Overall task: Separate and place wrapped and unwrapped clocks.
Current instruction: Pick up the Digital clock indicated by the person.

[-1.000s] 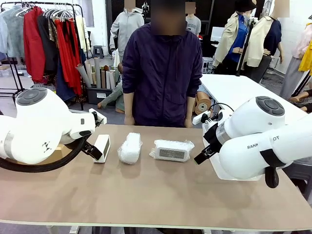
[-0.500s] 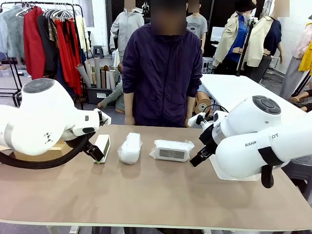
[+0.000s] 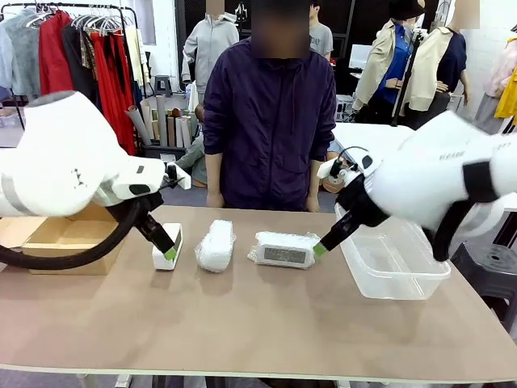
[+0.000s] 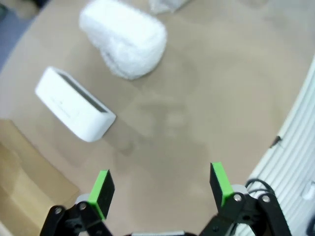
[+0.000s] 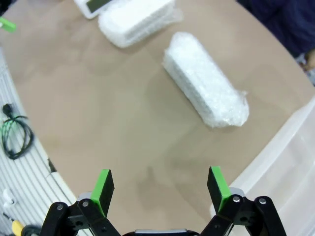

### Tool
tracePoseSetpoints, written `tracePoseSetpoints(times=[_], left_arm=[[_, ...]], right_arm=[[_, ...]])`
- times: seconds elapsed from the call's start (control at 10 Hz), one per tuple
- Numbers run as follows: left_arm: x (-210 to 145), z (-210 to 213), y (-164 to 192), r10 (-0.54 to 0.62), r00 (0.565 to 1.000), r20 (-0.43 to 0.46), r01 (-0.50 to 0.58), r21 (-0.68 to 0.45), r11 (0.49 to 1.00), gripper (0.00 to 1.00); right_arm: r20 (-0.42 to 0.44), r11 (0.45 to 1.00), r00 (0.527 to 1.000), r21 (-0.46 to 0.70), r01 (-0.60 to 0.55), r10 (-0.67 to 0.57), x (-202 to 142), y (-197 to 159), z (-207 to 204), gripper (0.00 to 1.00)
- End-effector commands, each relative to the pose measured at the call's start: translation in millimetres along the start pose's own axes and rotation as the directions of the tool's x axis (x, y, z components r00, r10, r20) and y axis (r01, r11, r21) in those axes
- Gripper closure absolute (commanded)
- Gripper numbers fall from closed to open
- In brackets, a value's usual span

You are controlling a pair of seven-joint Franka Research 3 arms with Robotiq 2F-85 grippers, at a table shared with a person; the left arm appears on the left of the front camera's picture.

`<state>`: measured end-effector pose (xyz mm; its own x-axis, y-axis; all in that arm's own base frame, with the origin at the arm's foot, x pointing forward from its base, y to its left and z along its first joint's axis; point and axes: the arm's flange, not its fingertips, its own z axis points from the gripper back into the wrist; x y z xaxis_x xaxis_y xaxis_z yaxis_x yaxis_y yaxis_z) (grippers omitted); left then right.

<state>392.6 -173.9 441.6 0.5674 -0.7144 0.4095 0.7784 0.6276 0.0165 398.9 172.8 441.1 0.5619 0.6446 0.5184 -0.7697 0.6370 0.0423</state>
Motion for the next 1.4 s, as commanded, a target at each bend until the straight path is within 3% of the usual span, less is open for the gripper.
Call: tracePoseSetpoints(times=[0.0, 0.5, 0.7, 0.8, 0.9, 1.3], left_arm=[[-1, 17, 19, -0.113, 0.993, 0.028, 0.115, -0.086, 0.99, 0.0], [9, 42, 55, -0.226, 0.973, 0.045, 0.23, -0.153, 0.961, 0.0], [16, 42, 59, -0.242, 0.968, 0.069, 0.25, -0.162, 0.955, 0.0], [7, 45, 49, -0.215, 0.976, 0.035, 0.218, -0.129, 0.967, 0.0], [7, 45, 49, -0.215, 0.976, 0.035, 0.218, -0.129, 0.967, 0.0], [11, 44, 52, -0.23, 0.973, 0.024, 0.231, -0.121, 0.965, 0.0]], right_arm=[[0.026, 0.992, 0.998, 0.105, -0.064, 0.062, 5, -26, 7, 0.0], [0.129, 0.973, 0.984, 0.18, -0.145, 0.122, 16, -58, 22, 0.0], [0.174, 0.969, 0.974, 0.172, -0.178, 0.148, 19, -69, 22, 0.0], [0.206, 0.977, 0.969, 0.135, -0.167, 0.137, 19, -69, 23, 0.0], [0.129, 0.977, 0.984, 0.157, -0.141, 0.122, 14, -61, 28, 0.0], [0.127, 0.977, 0.983, 0.148, -0.15, 0.132, 15, -62, 26, 0.0]])
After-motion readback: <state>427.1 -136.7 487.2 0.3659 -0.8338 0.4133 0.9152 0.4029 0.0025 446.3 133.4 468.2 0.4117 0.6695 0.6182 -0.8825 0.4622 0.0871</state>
